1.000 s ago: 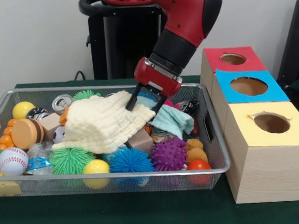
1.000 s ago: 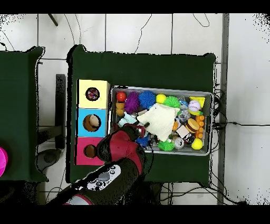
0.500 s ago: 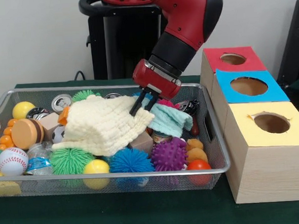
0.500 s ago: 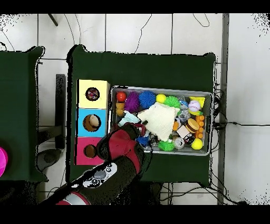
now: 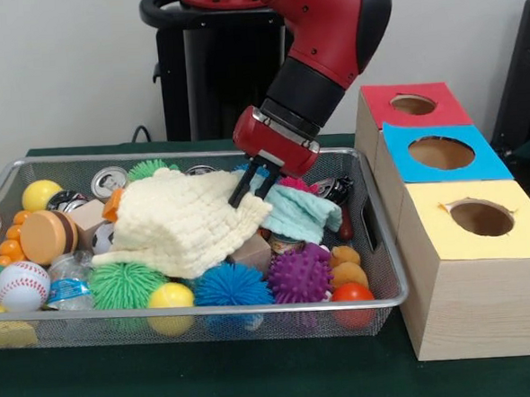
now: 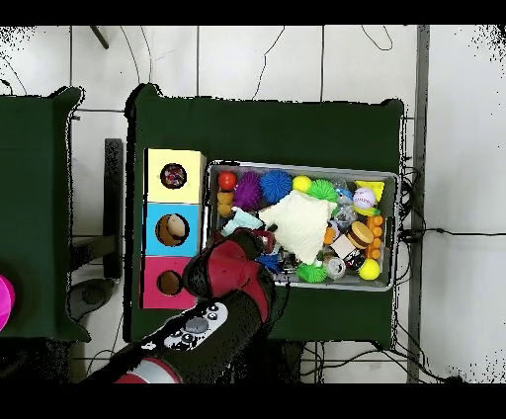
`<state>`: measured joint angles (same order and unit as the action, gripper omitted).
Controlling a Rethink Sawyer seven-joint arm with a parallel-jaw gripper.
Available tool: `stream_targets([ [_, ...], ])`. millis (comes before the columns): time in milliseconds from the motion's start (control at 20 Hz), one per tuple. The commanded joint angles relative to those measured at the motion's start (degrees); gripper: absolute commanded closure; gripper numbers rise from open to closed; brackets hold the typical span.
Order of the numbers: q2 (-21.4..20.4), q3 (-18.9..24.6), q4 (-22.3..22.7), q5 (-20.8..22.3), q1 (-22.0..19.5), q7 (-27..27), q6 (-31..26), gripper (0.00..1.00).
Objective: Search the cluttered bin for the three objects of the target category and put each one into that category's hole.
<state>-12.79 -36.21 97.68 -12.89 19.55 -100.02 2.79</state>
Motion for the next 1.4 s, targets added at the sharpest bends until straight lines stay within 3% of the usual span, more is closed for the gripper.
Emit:
stream_targets([
  [50, -9.4, 19.2, 4.4, 6.5, -12.6, -3.3, -5.9, 1.00],
  [150, -11.5, 20.8, 4.6, 7.3, -14.1, -2.2, -9.2, 1.00],
  [450, -13.2, 19.6, 0.8, 8.2, -14.6, -0.8, -19.6, 1.00],
  [700, -13.6, 20.3, -0.8, 9.0, -15.5, -0.5, -23.0, 1.00],
  [900, -16.5, 21.4, -0.7, 10.3, -16.5, 2.0, -30.4, 1.00],
  [1400, -27.8, 17.6, 3.1, 15.2, -13.3, 2.5, -40.7, 1.00],
])
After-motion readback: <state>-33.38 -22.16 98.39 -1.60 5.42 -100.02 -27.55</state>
